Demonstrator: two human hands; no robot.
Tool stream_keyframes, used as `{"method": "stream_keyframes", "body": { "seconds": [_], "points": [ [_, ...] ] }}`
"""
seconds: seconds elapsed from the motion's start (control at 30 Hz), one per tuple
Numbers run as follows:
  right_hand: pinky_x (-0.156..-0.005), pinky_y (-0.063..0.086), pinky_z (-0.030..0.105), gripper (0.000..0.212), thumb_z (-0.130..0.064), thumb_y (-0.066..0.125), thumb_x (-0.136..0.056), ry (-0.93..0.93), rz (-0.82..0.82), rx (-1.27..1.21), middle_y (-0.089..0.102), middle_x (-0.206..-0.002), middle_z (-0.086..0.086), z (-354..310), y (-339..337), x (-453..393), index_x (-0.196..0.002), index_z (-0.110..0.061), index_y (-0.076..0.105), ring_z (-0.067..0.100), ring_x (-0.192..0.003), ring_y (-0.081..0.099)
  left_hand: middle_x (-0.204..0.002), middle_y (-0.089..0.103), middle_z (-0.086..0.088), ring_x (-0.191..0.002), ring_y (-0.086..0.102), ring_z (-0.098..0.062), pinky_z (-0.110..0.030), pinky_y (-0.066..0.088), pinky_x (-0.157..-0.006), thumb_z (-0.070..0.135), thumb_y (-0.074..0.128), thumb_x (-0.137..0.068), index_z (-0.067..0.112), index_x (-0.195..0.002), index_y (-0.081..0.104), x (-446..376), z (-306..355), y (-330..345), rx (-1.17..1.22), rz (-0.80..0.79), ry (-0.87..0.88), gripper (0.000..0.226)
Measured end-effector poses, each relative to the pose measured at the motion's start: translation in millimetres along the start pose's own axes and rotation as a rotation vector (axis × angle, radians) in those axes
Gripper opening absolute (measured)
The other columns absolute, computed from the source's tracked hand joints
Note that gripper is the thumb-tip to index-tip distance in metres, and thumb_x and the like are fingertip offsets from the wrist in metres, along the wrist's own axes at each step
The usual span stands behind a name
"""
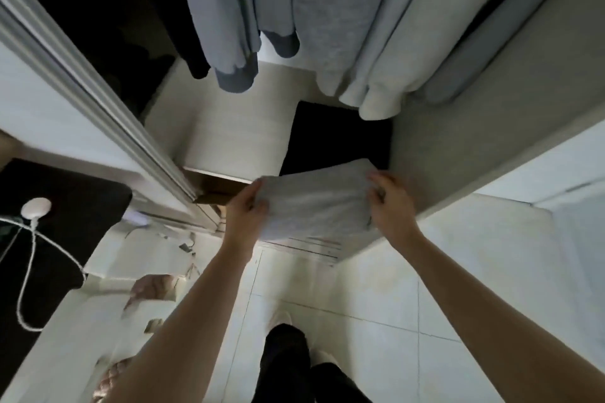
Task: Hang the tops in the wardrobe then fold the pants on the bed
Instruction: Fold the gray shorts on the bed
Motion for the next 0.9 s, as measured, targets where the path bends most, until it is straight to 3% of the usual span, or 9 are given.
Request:
{"method": "stream_keyframes", "body": {
  "seconds": [0.13, 0.23, 0.3, 0.37, 0.47, 0.6, 0.7, 0.8, 0.9],
  "points": [
    [-0.102, 0.031, 0.022, 0.04, 0.0, 0.044, -0.095, -0.116, 0.248, 0.01, 0.041, -0.139, 0.019, -24, 12, -62, -0.134, -0.004, 0.05, 0.029, -0.122, 0.047, -0.125, 0.062, -0.003, -0.119, 0.054, -0.015, -0.021, 0.045, -0.099, -0.013, 0.04, -0.084, 0.012, -0.127, 0.064, -92, 39, 22, -0.092, -0.029, 0.155, 0.055],
    [-0.099, 0.037, 0.036, 0.041, 0.002, 0.04, -0.094, -0.106, 0.405, 0.062, 0.045, -0.132, 0.022, -14, 27, -95, -0.133, -0.002, 0.049, 0.037, -0.116, 0.047, -0.118, 0.057, -0.003, -0.113, 0.054, -0.017, -0.012, 0.045, -0.089, -0.018, 0.038, -0.085, 0.001, -0.119, 0.064, -134, 48, 45, -0.065, -0.08, 0.309, 0.047],
    [-0.093, 0.039, 0.041, 0.049, 0.005, 0.039, -0.091, -0.054, 0.498, 0.145, 0.048, -0.127, 0.021, 6, 40, -112, -0.137, -0.009, 0.048, 0.039, -0.106, 0.048, -0.123, 0.054, -0.009, -0.111, 0.055, -0.016, -0.013, 0.045, -0.088, -0.017, 0.04, -0.09, -0.003, -0.122, 0.061, -155, 34, 62, -0.102, -0.161, 0.338, 0.041],
    [-0.099, 0.037, 0.042, 0.061, 0.005, 0.04, -0.091, 0.068, 0.394, 0.252, 0.04, -0.142, 0.018, 35, 56, -121, -0.147, -0.017, 0.035, 0.039, -0.116, 0.045, -0.141, 0.045, -0.021, -0.128, 0.047, -0.029, -0.028, 0.04, -0.105, -0.004, 0.04, -0.099, -0.002, -0.135, 0.051, -177, 7, 77, -0.279, -0.342, 0.233, 0.038],
    [-0.112, 0.025, 0.039, 0.069, -0.008, 0.044, -0.096, 0.245, 0.036, 0.375, 0.011, -0.158, 0.018, 78, 81, -116, -0.154, -0.018, 0.008, 0.036, -0.14, 0.024, -0.16, 0.019, -0.017, -0.145, 0.024, -0.033, -0.038, 0.024, -0.117, 0.013, 0.048, -0.101, 0.008, -0.152, 0.026, -188, -42, 89, -0.821, -0.631, 0.11, 0.056],
    [-0.115, 0.022, 0.043, 0.084, -0.007, 0.053, -0.086, 0.152, 0.102, 0.433, 0.005, -0.158, 0.02, 87, 86, -108, -0.154, -0.019, 0.004, 0.038, -0.144, 0.015, -0.164, 0.001, -0.003, -0.142, 0.022, -0.039, -0.055, 0.033, -0.11, 0.018, 0.064, -0.09, 0.027, -0.156, 0.007, -172, -67, 90, -1.055, -0.431, 0.347, 0.087],
    [-0.118, 0.014, 0.051, 0.099, -0.009, 0.061, -0.076, 0.039, 0.015, 0.706, -0.008, -0.158, 0.02, 90, 96, -99, -0.153, -0.03, 0.003, 0.045, -0.144, 0.004, -0.164, -0.005, -0.001, -0.147, 0.003, -0.044, -0.057, 0.023, -0.114, 0.006, 0.063, -0.087, 0.035, -0.155, 0.0, -170, -76, 90, -1.264, -0.348, 0.615, 0.097],
    [-0.117, 0.016, 0.054, 0.102, -0.006, 0.062, -0.078, 0.041, -0.014, 0.795, -0.019, -0.157, 0.018, 93, 101, -101, -0.152, -0.038, -0.002, 0.05, -0.141, 0.001, -0.164, -0.007, -0.003, -0.148, -0.005, -0.041, -0.056, 0.017, -0.116, 0.01, 0.063, -0.086, 0.033, -0.155, 0.001, -181, -76, 97, -1.373, -0.383, 0.806, 0.096],
    [-0.112, 0.025, 0.055, 0.096, -0.001, 0.055, -0.083, 0.056, -0.011, 0.839, -0.015, -0.157, 0.022, 94, 100, -113, -0.153, -0.035, -0.002, 0.052, -0.138, 0.013, -0.165, -0.006, -0.001, -0.15, -0.006, -0.037, -0.052, 0.019, -0.116, 0.014, 0.059, -0.089, 0.03, -0.156, 0.007, -191, -81, 102, -1.368, -0.475, 0.872, 0.086]
  ]
}}
Point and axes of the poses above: each hand's wrist, its own x-axis away from the middle knuckle, its own y-axis out of the palm, z = x × y, the point moved 1 cm from there along -x, towards the middle knuckle
